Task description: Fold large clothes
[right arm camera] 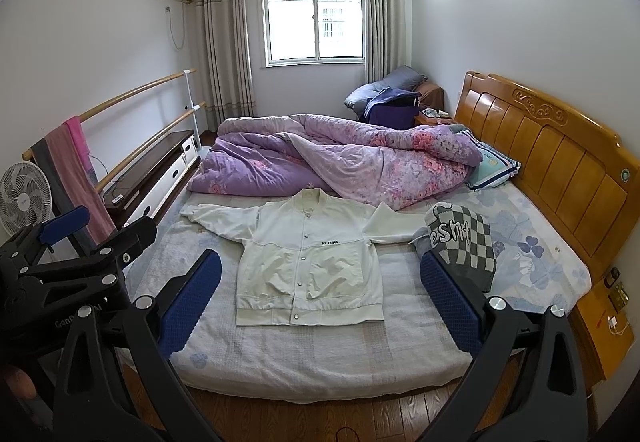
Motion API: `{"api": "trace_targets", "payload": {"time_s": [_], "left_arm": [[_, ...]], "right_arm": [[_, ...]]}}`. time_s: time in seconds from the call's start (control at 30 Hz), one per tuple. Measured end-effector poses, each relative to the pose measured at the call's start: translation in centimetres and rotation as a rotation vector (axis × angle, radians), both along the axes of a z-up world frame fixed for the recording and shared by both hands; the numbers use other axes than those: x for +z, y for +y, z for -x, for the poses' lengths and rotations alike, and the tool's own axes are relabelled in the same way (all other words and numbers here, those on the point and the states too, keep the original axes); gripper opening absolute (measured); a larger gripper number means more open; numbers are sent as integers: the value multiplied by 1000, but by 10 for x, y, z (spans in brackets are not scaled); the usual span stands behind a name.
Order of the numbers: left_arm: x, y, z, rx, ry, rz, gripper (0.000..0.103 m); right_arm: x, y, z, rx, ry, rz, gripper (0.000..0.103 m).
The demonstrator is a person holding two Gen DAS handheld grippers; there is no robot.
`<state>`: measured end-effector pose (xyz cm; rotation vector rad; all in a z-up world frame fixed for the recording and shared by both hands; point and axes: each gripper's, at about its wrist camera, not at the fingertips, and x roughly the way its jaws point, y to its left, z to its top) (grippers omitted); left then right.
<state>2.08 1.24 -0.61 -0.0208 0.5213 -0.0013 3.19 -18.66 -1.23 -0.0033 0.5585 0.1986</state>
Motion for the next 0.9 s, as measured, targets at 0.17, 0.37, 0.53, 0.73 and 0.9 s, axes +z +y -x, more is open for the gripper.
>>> {"api": "trace_targets", "payload": {"time_s": [0.17,0.37,0.53,0.73,0.9], "left_arm": [[-2,1,0,1,1,0,98],[-6,4,-5,0,3,1,98],[-12,8,-12,-6,11,2,98],[-27,8,-32,-10,31,8,98],[-32,4,-41,-2,31,2,98]], "right_arm": [[-1,4,-1,-2,1,2,96],[-4,7,-7,-8,2,0,96],[-6,12,-14,-20,5,-5,96],[-11,7,-26,-30,21,-4,96],[-15,2,-46,-25,24,-11,96]]}}
